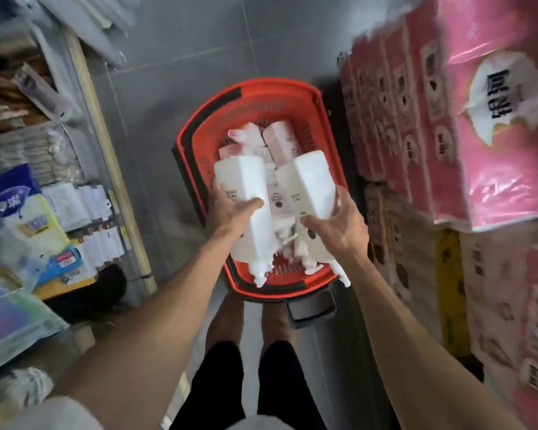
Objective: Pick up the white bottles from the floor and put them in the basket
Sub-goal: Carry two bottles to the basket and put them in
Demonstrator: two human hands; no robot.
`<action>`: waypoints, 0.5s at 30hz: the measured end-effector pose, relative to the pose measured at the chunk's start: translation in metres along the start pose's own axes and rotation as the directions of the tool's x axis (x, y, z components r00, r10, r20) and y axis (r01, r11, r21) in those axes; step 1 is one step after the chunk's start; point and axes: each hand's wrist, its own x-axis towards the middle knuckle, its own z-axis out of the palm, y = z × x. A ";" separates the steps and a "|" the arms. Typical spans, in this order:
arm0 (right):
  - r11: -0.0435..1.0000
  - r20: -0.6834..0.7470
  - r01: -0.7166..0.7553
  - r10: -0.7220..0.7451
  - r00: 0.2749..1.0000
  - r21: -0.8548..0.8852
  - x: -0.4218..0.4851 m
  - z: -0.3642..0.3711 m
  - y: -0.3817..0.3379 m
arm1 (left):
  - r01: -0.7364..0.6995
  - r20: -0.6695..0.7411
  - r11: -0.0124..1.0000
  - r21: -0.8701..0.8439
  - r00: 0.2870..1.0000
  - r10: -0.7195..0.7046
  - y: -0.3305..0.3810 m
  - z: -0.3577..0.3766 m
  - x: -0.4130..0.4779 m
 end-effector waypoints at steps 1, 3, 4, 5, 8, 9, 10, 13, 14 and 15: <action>1.000 -0.001 0.003 -0.003 1.000 -0.008 0.021 0.010 0.002 | 0.010 0.005 1.000 0.003 1.000 -0.010 -0.003 0.009 0.017; 0.999 -0.002 0.029 -0.029 1.000 -0.016 0.059 0.029 0.005 | 0.023 -0.003 1.000 -0.003 1.000 -0.023 -0.010 0.028 0.052; 0.999 0.002 0.042 -0.042 0.999 -0.023 0.078 0.040 0.008 | 0.028 -0.015 1.000 -0.009 0.999 -0.028 -0.014 0.037 0.068; 0.998 0.010 0.051 -0.051 0.999 -0.035 0.096 0.051 0.010 | 0.037 -0.020 0.999 -0.021 0.999 -0.037 -0.017 0.046 0.082; 0.997 0.013 0.038 -0.037 0.999 -0.069 0.145 0.089 0.018 | 0.052 -0.026 0.995 -0.084 0.998 -0.055 -0.030 0.073 0.127; 0.996 0.015 0.031 -0.030 0.999 -0.084 0.159 0.104 0.022 | 0.051 -0.029 0.993 -0.105 0.998 -0.054 -0.034 0.081 0.141; 0.994 0.017 0.037 -0.036 0.999 -0.098 0.174 0.120 0.026 | 0.047 -0.043 0.991 -0.125 0.998 -0.052 -0.039 0.089 0.157; 0.987 0.020 0.106 -0.104 0.994 -0.120 0.208 0.163 0.037 | 0.046 -0.098 0.991 -0.123 0.993 -0.058 -0.053 0.110 0.196; 0.980 0.018 0.160 -0.159 0.987 -0.119 0.215 0.176 0.041 | 0.050 -0.122 0.994 -0.101 0.991 -0.062 -0.058 0.115 0.207; 0.967 0.004 0.223 -0.224 0.975 -0.125 0.221 0.187 0.045 | 0.040 -0.151 0.995 -0.088 0.987 -0.053 -0.061 0.118 0.214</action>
